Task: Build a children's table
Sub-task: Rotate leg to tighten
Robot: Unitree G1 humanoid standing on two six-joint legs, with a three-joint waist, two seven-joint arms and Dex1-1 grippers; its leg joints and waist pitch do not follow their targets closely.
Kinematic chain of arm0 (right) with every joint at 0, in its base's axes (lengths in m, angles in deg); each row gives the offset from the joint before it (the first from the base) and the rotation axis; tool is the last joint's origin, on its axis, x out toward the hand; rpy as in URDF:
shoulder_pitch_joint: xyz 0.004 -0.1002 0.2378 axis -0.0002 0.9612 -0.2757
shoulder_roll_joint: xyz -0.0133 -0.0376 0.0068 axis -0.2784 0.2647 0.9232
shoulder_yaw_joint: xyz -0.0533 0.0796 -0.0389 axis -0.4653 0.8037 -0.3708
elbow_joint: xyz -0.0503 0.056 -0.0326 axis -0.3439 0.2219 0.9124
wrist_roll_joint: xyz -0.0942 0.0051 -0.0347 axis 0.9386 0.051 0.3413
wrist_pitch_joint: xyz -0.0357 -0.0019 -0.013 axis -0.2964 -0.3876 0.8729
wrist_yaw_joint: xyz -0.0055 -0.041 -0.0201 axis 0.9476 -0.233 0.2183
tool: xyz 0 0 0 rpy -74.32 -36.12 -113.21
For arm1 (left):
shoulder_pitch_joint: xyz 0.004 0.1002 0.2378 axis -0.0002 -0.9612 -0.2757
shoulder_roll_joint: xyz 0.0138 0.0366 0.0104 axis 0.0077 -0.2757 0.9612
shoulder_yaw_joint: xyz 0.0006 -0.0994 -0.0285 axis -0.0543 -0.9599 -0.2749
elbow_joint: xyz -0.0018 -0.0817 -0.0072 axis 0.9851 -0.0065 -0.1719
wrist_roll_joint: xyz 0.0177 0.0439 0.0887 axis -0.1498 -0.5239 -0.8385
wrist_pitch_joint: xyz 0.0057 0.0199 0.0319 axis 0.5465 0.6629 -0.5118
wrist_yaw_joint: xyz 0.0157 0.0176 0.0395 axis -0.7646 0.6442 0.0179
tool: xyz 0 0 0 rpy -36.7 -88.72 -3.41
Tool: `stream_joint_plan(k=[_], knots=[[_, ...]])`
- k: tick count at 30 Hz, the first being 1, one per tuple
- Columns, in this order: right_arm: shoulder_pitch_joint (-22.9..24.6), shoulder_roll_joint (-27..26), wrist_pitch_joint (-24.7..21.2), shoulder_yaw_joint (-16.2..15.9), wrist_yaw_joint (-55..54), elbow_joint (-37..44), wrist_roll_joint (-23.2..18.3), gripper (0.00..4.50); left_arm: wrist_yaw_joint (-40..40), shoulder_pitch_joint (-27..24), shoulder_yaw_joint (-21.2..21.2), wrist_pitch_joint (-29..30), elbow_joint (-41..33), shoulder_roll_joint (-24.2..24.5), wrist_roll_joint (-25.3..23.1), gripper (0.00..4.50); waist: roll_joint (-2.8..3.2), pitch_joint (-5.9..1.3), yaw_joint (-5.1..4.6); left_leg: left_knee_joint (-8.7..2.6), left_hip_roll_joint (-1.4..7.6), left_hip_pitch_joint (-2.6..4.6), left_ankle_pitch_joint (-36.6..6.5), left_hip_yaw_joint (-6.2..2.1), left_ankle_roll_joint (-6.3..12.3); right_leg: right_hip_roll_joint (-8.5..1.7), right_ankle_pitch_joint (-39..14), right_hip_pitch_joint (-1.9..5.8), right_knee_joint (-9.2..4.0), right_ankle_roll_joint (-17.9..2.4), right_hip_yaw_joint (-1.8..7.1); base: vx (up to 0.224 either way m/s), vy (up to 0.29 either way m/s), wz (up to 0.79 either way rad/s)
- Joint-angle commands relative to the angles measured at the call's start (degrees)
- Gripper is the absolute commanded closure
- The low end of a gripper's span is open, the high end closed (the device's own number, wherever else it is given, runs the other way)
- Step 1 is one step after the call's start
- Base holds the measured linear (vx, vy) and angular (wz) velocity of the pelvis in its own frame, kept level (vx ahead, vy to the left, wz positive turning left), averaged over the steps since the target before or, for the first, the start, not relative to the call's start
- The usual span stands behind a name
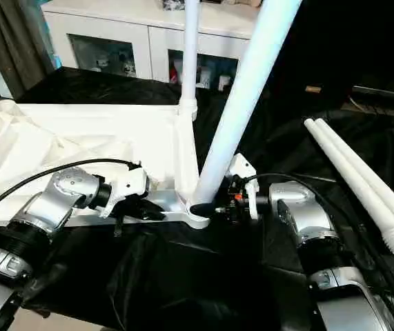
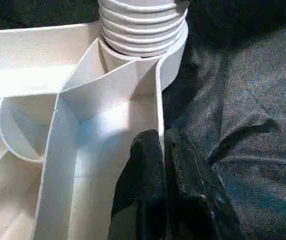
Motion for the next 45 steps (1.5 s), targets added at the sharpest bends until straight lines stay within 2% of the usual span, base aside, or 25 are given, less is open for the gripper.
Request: stream_joint_plan(k=[1, 6, 12, 14, 18, 25, 27, 30, 31, 39, 41, 42, 45], knots=[[3.85, 0.37, -2.07, -5.84, 0.86, -3.13, 5.05, 1.89, -0.76, 0.38, 0.84, -0.77, -0.96, -0.46, -0.41, 4.5, 0.54, -3.01, -0.17, -4.8, 3.76, 0.66, -11.99, -1.16, 1.01, -5.59, -10.97, 2.09, -4.58, -13.6, 2.97, 0.0, 0.0, 0.0], [3.02, 0.1, -3.58, -6.8, 3.13, -2.97, 4.67, 1.89, -1.21, 0.83, 1.04, -0.68, -0.63, -0.44, -0.29, 4.5, 0.51, -3.26, -0.2, -4.69, 3.74, 0.61, -9.94, -1.12, 1.52, -5.51, -6.52, 2.32, -4.2, -14.55, 2.85, 0.0, 0.0, 0.0], [2.38, 0.44, -5.05, -8.85, 5.67, -3.05, 4.93, 1.89, -1.9, 0.66, 1.57, -0.2, -1.12, -0.33, -0.23, 4.5, 0.58, -3.3, -0.05, -4.61, 3.77, 0.58, -9.14, -1.07, 2.15, -5.58, -5.68, 2.39, -4.18, -14.87, 2.82, 0.0, 0.0, 0.0], [2.1, 0.03, -6.37, -8.56, 6.26, -3.68, 4.12, 1.89, -2.39, 0.44, 1.76, 0.44, -1.5, -0.29, -0.04, 4.5, 0.56, -3.34, -0.08, -4.67, 3.83, 0.6, -9.3, -1.12, 2.05, -5.55, -5.49, 2.39, -4.13, -14.97, 2.76, 0.0, 0.0, 0.0], [1.44, -1.42, -8.51, -5.55, 5.56, -5.52, 1.33, 1.89, -2.92, 0.04, 1.74, 0.95, -2.11, -0.19, 0.18, 4.5, 0.7, -3.35, -0.17, -4.84, 3.88, 0.71, -10.84, -1.17, 1.46, -5.61, -7.15, 2.32, -4.32, -14.99, 2.76, 0.0, 0.0, 0.0], [2.46, -0.61, -7.47, -5.94, 5.37, -6.71, 1.95, 1.89, -3.28, -0.29, 1.6, 1.19, -2.66, 0.07, 0.31, 4.5, 0.78, -3.4, -0.26, -4.86, 3.81, 0.67, -10.82, -1.16, 1.06, -5.54, -6.08, 2.39, -4.29, -14.95, 2.74, 0.0, 0.0, 0.0], [3.15, -0.32, -6.37, -6.51, 5.04, -6.88, 3.01, 1.89, -3.43, -0.31, 1.6, 1.11, -2.76, 0.29, 0.34, 4.5, 1.03, -3.42, -0.29, -4.91, 3.85, 0.72, -11.31, -1.18, 0.84, -5.53, -6.08, 2.34, -4.35, -14.93, 2.73, 0.0, 0.0, 0.0], [3.69, -0.07, -5.16, -7.17, 4.79, -6.51, 3.93, 1.89, -3.51, -0.22, 1.68, 0.93, -2.74, 0.48, 0.24, 4.5, 1.06, -3.4, -0.3, -4.97, 3.84, 0.77, -11.84, -1.17, 0.79, -5.51, -5.76, 2.35, -4.38, -15.1, 2.72, 0.0, 0.0, 0.0], [3.8, -0.07, -4.82, -7.37, 4.41, -5.99, 4.2, 1.9, -3.49, -0.14, 1.7, 0.87, -2.66, 0.51, 0.15, 4.5, 1.32, -3.4, -0.27, -5.01, 3.83, 0.82, -12.13, -1.23, 0.68, -5.49, -6.13, 2.36, -4.37, -15.07, 2.7, 0.0, 0.0, 0.0], [4.09, -1.02, -3.69, -7.05, 2.85, -5.29, 4.11, 1.9, -3.38, 0.08, 1.6, 0.96, -2.48, 0.38, 0.16, 4.5, 1.17, -3.34, -0.47, -5.16, 3.8, 0.72, -12.93, -1.26, 0.55, -5.48, -7.4, 2.43, -4.56, -14.78, 2.73, 0.0, 0.0, 0.0], [3.66, -2.24, -2.07, -4.73, -0.62, -7.46, 3.44, 1.9, -2.83, 0.48, 1.06, 1.51, -1.96, 0.11, 0.43, 4.5, 1.21, -3.29, -0.5, -5.24, 3.87, 0.8, -13.5, -1.26, 0.3, -5.59, -8.57, 2.3, -4.7, -14.61, 2.78, 0.0, 0.0, 0.0], [3.66, -2.24, -2.07, -4.73, -0.62, -7.46, 3.44, 1.9, -2.83, 0.48, 1.06, 1.51, -1.96, 0.11, 0.43, 4.5, 1.23, -3.23, -0.57, -5.27, 3.86, 0.8, -13.8, -1.24, 0.19, -5.61, -9.03, 2.27, -4.77, -14.6, 2.8, 0.0, 0.0, 0.0], [1.69, -4.59, 0.07, -0.1, -11.49, -12.28, 3.15, 1.91, -0.3, 1.51, -0.57, 3.86, -0.77, -1.1, 1.18, 4.5, 1.23, -2.72, -1.04, -5.68, 3.82, 0.97, -17.71, -1.4, -0.87, -5.72, -16.53, 1.93, -5.39, -13.41, 2.83, 0.0, 0.0, 0.0]])
